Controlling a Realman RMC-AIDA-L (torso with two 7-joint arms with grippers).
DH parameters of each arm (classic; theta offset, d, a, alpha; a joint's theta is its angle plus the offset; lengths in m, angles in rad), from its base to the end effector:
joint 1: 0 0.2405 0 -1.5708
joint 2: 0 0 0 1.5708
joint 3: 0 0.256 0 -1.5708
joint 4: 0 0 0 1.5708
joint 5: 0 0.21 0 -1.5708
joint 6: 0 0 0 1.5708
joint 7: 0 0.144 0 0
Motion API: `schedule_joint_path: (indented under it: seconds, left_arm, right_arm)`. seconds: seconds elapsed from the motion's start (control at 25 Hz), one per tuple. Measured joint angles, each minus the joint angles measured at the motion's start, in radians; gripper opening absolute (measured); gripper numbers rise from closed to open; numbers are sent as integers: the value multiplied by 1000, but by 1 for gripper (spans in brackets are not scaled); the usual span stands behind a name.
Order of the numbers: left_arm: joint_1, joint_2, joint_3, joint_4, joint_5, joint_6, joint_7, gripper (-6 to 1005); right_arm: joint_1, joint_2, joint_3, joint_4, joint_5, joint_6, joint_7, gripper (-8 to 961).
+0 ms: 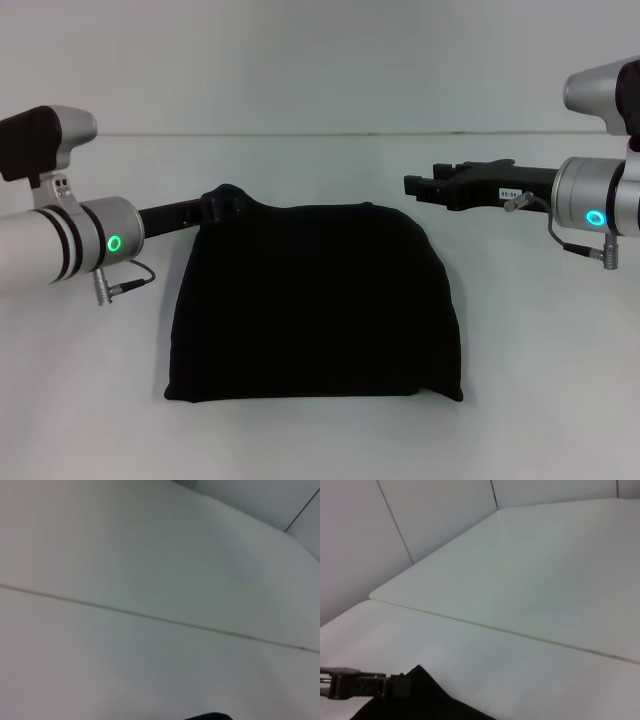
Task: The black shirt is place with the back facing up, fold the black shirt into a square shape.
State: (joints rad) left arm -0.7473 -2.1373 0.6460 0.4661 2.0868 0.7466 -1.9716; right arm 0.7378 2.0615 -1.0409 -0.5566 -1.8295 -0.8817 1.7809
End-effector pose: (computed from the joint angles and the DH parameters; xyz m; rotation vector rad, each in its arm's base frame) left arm -0.2707 0.4245 -0.0365 -1.9979 -1.3812 -0.5240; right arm 0.2205 0.4315 -0.0294 -2.3813 0.9371 0.4753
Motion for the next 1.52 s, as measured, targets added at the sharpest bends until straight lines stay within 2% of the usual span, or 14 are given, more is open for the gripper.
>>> schedule_joint_path:
  seconds: [0.16,0.36,0.8,1.04,1.52]
  left_arm:
    - [6,-3,-2,-4,-48,-3,27,600]
    - [11,-3,1,-8,-51,-18,28,381]
    - [32,-4,-7,-18,-99,-34,39,11]
    - [51,-6,-36,-19,-124,-39,39,11]
    - [50,-4,-37,-29,-121,-43,39,12]
  right_arm:
    - [0,0,-3,4,-1,0,0,565]
    - [0,0,-4,15,-1,-1,-1,558]
    - [0,3,-4,27,0,2,-8,555]
    - [0,2,-10,37,-4,-5,-7,554]
    - [0,0,-11,41,-24,-7,-1,554]
